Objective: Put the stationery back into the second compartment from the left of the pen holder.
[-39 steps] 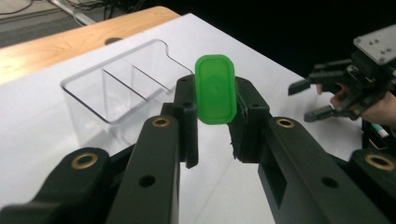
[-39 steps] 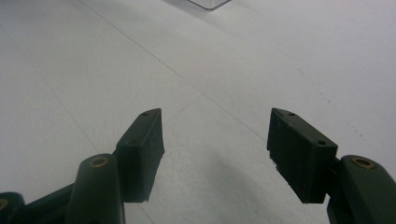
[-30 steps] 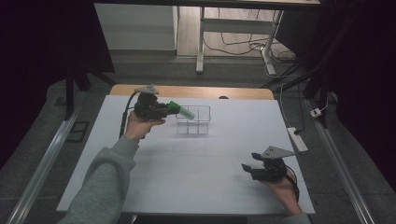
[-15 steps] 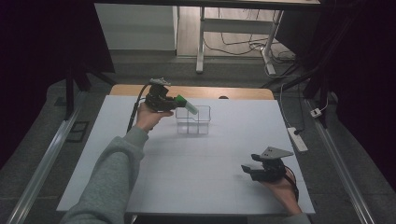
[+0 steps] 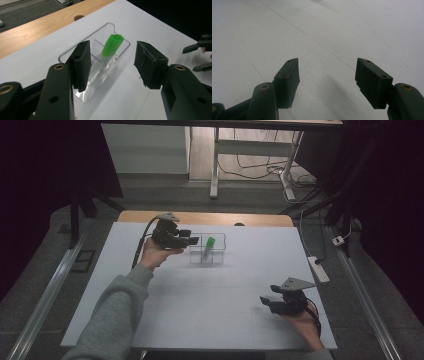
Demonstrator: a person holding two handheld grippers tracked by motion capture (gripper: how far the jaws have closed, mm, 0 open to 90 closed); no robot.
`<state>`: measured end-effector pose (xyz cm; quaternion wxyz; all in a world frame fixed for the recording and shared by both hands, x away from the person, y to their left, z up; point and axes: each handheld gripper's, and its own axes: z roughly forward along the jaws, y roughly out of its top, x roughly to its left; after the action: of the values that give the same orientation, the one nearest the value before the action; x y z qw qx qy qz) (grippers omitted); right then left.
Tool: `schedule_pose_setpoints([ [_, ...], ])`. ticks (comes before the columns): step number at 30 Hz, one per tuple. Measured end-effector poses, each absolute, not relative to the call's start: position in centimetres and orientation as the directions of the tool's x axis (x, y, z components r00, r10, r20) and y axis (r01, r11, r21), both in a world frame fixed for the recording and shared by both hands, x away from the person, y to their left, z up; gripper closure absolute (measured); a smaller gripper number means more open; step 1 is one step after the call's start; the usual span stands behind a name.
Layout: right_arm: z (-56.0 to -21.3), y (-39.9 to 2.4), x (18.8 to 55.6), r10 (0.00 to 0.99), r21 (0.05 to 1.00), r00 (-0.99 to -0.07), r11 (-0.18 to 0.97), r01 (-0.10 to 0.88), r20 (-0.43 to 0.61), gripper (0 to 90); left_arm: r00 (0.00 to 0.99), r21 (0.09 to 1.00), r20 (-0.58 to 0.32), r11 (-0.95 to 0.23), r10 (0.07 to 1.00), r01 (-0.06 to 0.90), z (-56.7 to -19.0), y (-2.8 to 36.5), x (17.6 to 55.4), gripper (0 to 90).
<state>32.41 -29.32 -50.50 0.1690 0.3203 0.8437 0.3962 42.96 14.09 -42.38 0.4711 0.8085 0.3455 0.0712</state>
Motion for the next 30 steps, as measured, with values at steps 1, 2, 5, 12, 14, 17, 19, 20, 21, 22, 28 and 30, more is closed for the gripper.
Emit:
schedule_pose_setpoints([
  [1,-50.5,-29.3,32.4,0.676,0.777,-0.737,0.480,0.407,-0.032,35.4,0.750,0.809,-0.201,-0.325,0.630,0.489,-42.6,14.3,42.5,46.0],
  [2,-50.4,-29.3,32.3,0.680,0.776,-0.733,0.481,0.408,-0.035,35.3,0.750,0.808,-0.190,-0.333,0.634,0.486,-42.7,14.6,42.0,45.7],
  [5,-50.4,-29.4,32.3,0.678,0.777,-0.735,0.479,0.408,-0.033,35.4,0.748,0.800,-0.179,-0.348,0.639,0.489,-43.6,15.5,40.5,44.6],
  [12,-50.4,-29.5,32.2,0.684,0.778,-0.728,0.479,0.406,-0.042,35.3,0.740,0.791,-0.144,-0.373,0.657,0.485,-45.7,17.9,36.6,44.6],
  [14,-50.4,-29.5,32.2,0.685,0.780,-0.728,0.477,0.405,-0.041,35.2,0.738,0.788,-0.138,-0.379,0.660,0.486,-46.2,18.5,35.7,45.2],
  [17,-50.4,-29.6,32.3,0.686,0.780,-0.726,0.476,0.406,-0.040,35.1,0.732,0.788,-0.142,-0.372,0.666,0.491,-46.9,19.4,34.4,45.2],
  [19,-50.3,-29.7,32.2,0.687,0.778,-0.725,0.479,0.406,-0.045,35.0,0.729,0.789,-0.148,-0.364,0.668,0.494,-47.4,19.8,33.6,45.5],
  [20,-50.3,-29.7,32.2,0.688,0.779,-0.725,0.478,0.405,-0.045,35.1,0.726,0.789,-0.147,-0.363,0.672,0.496,-47.6,20.0,33.2,45.4],
  [21,-50.4,-29.8,32.3,0.689,0.780,-0.723,0.477,0.405,-0.046,35.1,0.721,0.789,-0.152,-0.357,0.676,0.501,-47.8,20.2,32.8,45.4],
  [22,-50.4,-29.9,32.3,0.691,0.780,-0.722,0.478,0.405,-0.049,35.0,0.719,0.791,-0.157,-0.350,0.677,0.502,-48.0,20.4,32.4,45.5],
  [28,-50.4,-30.4,32.3,0.705,0.785,-0.708,0.464,0.411,-0.045,35.0,0.705,0.780,-0.136,-0.363,0.696,0.510,-49.3,21.0,30.2,45.4],
  [30,-50.4,-30.4,32.3,0.706,0.788,-0.707,0.460,0.408,-0.046,34.9,0.703,0.778,-0.140,-0.362,0.698,0.514,-49.8,21.2,29.7,44.9],
])
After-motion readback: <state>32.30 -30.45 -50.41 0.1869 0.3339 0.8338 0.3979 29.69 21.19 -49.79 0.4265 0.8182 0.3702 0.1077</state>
